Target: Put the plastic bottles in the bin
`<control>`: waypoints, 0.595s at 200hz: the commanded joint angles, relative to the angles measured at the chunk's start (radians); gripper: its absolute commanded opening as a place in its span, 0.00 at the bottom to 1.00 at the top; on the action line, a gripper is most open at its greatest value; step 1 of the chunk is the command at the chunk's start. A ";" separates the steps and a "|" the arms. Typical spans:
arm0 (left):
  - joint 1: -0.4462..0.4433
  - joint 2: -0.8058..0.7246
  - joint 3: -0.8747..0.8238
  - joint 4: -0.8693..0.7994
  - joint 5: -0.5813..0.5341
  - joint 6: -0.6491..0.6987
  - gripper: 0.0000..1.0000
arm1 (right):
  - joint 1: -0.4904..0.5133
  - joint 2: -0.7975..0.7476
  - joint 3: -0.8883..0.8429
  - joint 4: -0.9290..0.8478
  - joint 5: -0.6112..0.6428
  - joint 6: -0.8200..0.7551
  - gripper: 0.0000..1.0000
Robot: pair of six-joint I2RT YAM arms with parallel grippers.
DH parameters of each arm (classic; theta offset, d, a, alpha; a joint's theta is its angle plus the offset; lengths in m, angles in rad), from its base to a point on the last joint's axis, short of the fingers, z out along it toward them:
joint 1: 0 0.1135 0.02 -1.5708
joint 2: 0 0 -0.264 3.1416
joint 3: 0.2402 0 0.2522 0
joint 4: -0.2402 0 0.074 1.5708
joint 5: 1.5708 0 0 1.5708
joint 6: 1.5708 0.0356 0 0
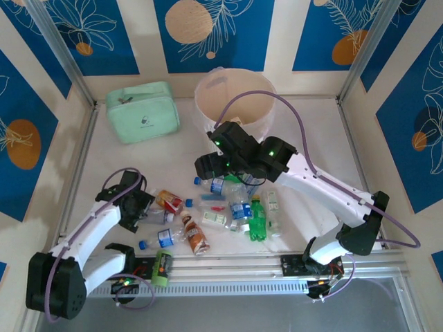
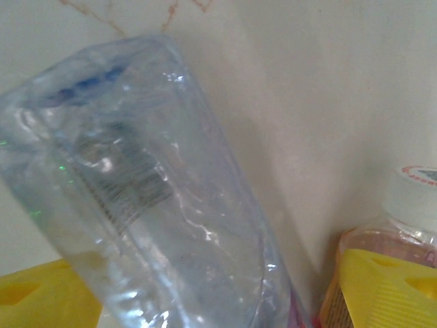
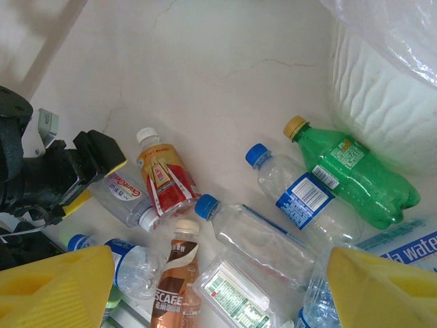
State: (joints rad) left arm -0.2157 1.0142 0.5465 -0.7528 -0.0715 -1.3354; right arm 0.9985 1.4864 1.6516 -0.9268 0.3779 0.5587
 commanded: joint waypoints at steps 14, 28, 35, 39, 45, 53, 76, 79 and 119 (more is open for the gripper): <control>0.019 0.061 -0.007 0.079 0.011 -0.022 0.83 | 0.001 -0.028 -0.023 0.022 -0.003 0.020 0.82; 0.020 0.087 -0.005 0.104 0.013 -0.019 0.81 | -0.001 -0.026 -0.030 0.025 -0.003 0.025 0.82; 0.022 0.101 -0.004 0.115 0.013 -0.018 0.80 | -0.001 -0.025 -0.029 0.023 -0.002 0.027 0.81; 0.022 0.106 -0.003 0.119 0.013 -0.018 0.80 | -0.002 -0.024 -0.030 0.022 -0.001 0.028 0.81; 0.022 0.119 -0.003 0.128 0.014 -0.017 0.79 | -0.002 -0.022 -0.030 0.020 0.002 0.029 0.81; 0.021 0.131 -0.004 0.138 0.017 -0.018 0.77 | -0.002 -0.024 -0.032 0.019 0.004 0.030 0.81; 0.024 0.156 0.001 0.151 0.017 -0.012 0.72 | -0.003 -0.031 -0.049 0.025 0.008 0.037 0.80; 0.025 0.159 0.002 0.153 0.016 -0.011 0.71 | -0.005 -0.033 -0.052 0.026 0.008 0.039 0.80; 0.029 0.178 0.016 0.164 0.004 0.010 0.64 | -0.015 -0.038 -0.066 0.037 0.001 0.049 0.80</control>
State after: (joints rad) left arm -0.2016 1.1793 0.5468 -0.5995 -0.0677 -1.3334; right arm 0.9913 1.4788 1.5948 -0.9043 0.3782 0.5861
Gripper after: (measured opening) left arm 0.648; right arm 0.798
